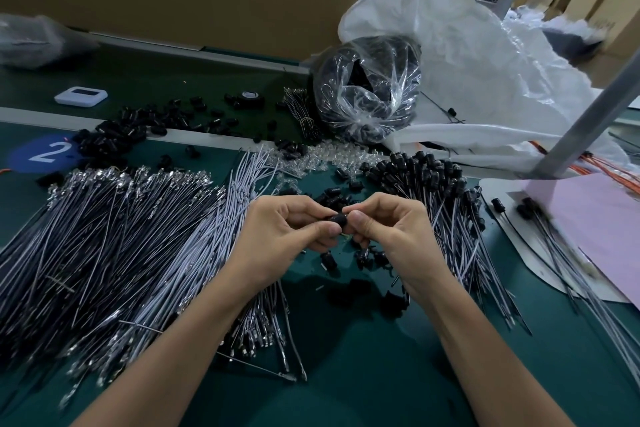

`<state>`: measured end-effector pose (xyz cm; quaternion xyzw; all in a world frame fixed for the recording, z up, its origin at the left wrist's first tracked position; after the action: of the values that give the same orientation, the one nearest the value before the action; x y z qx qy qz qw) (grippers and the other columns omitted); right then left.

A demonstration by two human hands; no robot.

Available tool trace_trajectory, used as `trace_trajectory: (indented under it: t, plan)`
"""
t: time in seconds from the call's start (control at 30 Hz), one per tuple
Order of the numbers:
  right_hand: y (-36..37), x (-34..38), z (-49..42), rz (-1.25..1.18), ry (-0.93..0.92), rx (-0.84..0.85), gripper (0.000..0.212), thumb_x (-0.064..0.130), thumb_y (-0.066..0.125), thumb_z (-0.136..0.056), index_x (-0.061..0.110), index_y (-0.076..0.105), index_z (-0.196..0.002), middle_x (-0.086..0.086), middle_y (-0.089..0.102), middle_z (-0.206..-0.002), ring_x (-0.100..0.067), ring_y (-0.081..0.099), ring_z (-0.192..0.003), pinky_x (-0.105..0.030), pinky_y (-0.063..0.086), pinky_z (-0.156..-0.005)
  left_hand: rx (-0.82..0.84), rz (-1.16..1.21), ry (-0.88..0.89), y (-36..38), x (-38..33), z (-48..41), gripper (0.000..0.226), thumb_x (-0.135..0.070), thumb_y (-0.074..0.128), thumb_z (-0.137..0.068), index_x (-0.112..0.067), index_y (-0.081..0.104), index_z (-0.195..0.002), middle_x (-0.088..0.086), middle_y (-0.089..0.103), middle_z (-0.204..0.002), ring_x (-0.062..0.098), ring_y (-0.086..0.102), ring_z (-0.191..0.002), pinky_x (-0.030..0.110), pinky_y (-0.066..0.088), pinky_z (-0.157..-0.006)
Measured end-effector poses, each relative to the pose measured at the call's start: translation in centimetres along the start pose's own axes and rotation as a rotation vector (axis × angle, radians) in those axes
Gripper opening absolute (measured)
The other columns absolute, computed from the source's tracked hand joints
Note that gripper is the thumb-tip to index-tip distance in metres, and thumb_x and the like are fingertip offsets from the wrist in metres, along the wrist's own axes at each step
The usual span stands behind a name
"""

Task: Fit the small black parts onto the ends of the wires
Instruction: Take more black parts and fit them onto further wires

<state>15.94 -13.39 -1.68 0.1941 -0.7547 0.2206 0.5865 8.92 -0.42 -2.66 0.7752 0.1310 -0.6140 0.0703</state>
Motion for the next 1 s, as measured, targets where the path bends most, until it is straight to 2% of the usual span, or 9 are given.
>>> trace_trajectory:
  t: [0.2,0.33,0.4,0.53,0.63,0.73,0.87,1.0]
  plan:
    - [0.0,0.1,0.1,-0.024,0.002,0.051,0.004,0.003,0.071,-0.079,0.005,0.073,-0.081,-0.004,0.072,-0.068,-0.012,0.063,-0.06,-0.02,0.052,-0.057,0.022,0.037,-0.013,0.4,0.0,0.0,0.02,-0.004,0.077,-0.073,-0.001,0.074,-0.093,0.01,0.076,-0.076,0.021,0.074,-0.066,0.023,0.058,-0.06]
    - [0.2,0.2,0.0,-0.047,0.008,0.089,0.013,0.012,0.071,-0.074,0.008,0.074,-0.086,-0.005,0.074,-0.071,-0.014,0.069,-0.065,-0.02,0.054,-0.061,0.023,0.067,-0.024,0.3,-0.2,0.2,0.023,-0.011,0.076,-0.071,-0.003,0.074,-0.093,0.012,0.076,-0.079,0.024,0.075,-0.07,0.023,0.059,-0.061]
    - [0.1,0.5,0.0,-0.054,0.002,0.122,0.012,0.005,0.068,-0.079,0.009,0.074,-0.089,-0.006,0.075,-0.073,-0.015,0.071,-0.067,-0.02,0.055,-0.063,0.02,0.086,-0.035,0.3,-0.2,0.1,0.019,-0.006,0.076,-0.075,-0.002,0.074,-0.093,0.013,0.076,-0.079,0.024,0.075,-0.07,0.023,0.058,-0.061]
    - [-0.2,0.7,0.0,0.002,-0.063,0.093,0.026,-0.013,0.063,-0.083,0.009,0.074,-0.091,-0.006,0.074,-0.071,-0.016,0.072,-0.066,-0.021,0.056,-0.063,0.005,0.102,-0.036,0.6,-0.1,-0.1,0.019,0.003,0.073,-0.078,-0.003,0.074,-0.096,0.014,0.076,-0.079,0.023,0.074,-0.069,0.024,0.059,-0.062]
    - [-0.1,1.0,0.0,0.008,-0.12,0.055,0.029,-0.015,0.064,-0.081,0.01,0.074,-0.091,-0.005,0.074,-0.071,-0.016,0.072,-0.066,-0.022,0.056,-0.063,-0.021,0.128,-0.017,0.5,-0.3,0.1,0.02,-0.001,0.073,-0.076,-0.01,0.075,-0.094,0.011,0.076,-0.077,0.023,0.075,-0.069,0.026,0.06,-0.063]
    - [-0.1,1.1,0.1,0.012,-0.138,0.056,0.03,-0.016,0.064,-0.08,0.011,0.074,-0.089,-0.004,0.074,-0.071,-0.016,0.072,-0.066,-0.022,0.056,-0.063,-0.009,0.154,-0.004,0.6,-0.5,0.2,0.021,-0.011,0.073,-0.07,-0.012,0.075,-0.091,0.009,0.076,-0.076,0.022,0.075,-0.068,0.024,0.06,-0.061]
    - [-0.1,1.4,0.1,0.032,-0.171,0.052,0.031,-0.016,0.064,-0.08,0.012,0.074,-0.089,-0.001,0.074,-0.071,-0.015,0.071,-0.065,-0.021,0.056,-0.062,-0.01,0.153,-0.002,0.7,-0.6,0.3,0.021,-0.011,0.073,-0.07,-0.01,0.075,-0.09,0.009,0.076,-0.074,0.022,0.074,-0.066,0.023,0.059,-0.059]
    - [-0.2,1.3,0.2,0.0,-0.172,0.036,0.02,-0.004,0.067,-0.082,0.015,0.075,-0.087,-0.001,0.074,-0.076,-0.013,0.07,-0.069,-0.021,0.055,-0.065,-0.001,0.143,0.0,0.8,-1.0,0.4,0.019,-0.015,0.073,-0.071,-0.011,0.075,-0.089,0.008,0.076,-0.076,0.021,0.074,-0.067,0.022,0.058,-0.059]
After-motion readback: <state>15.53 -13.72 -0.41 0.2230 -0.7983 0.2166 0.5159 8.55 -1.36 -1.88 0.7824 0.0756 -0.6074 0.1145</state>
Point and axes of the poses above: each hand's wrist, its own z-axis away from the middle knuckle, its own y-axis out of the palm, x = y × z, the point moved 9 cm from there along -z, towards the middle knuckle
